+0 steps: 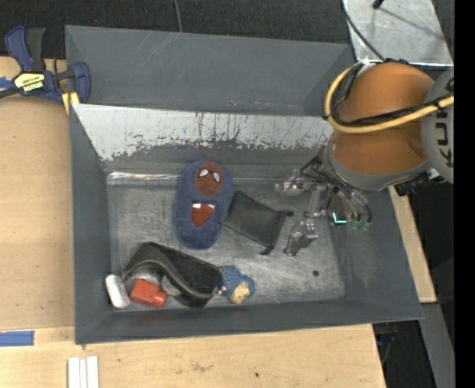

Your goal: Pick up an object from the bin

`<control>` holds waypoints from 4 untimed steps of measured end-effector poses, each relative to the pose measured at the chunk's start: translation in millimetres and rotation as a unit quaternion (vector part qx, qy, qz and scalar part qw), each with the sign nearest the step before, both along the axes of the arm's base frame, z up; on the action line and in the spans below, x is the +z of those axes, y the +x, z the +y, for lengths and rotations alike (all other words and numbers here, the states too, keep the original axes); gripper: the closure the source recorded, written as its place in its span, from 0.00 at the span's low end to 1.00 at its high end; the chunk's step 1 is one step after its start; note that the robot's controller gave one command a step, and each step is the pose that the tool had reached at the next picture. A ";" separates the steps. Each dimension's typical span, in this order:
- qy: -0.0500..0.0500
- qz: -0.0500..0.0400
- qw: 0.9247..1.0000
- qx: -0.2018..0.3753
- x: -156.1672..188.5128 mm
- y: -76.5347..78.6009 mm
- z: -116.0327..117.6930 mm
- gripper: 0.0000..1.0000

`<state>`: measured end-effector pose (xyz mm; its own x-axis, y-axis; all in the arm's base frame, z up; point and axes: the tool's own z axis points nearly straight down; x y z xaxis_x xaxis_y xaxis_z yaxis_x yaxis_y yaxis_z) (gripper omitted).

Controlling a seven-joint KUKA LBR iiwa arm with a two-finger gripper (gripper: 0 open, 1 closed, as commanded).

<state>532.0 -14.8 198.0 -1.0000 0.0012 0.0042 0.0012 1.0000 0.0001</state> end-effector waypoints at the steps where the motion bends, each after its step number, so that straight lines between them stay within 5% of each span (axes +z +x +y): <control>1: 0.000 -0.004 0.978 0.208 -125.3 73.5 9.3 0.00; 2: -0.001 -0.004 0.989 0.145 -123.6 88.2 21.3 0.00; 3: -0.001 -0.008 0.996 0.085 -122.7 79.5 77.5 0.00; 4: 0.001 -0.017 0.996 0.085 -118.8 83.6 78.7 1.00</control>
Offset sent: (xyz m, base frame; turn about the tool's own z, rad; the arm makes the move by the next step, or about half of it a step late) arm 0.0708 0.0089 -0.1280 -0.4196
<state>615.6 63.9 79.2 -0.9854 -0.1679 -0.0292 -0.1680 0.9858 -0.0011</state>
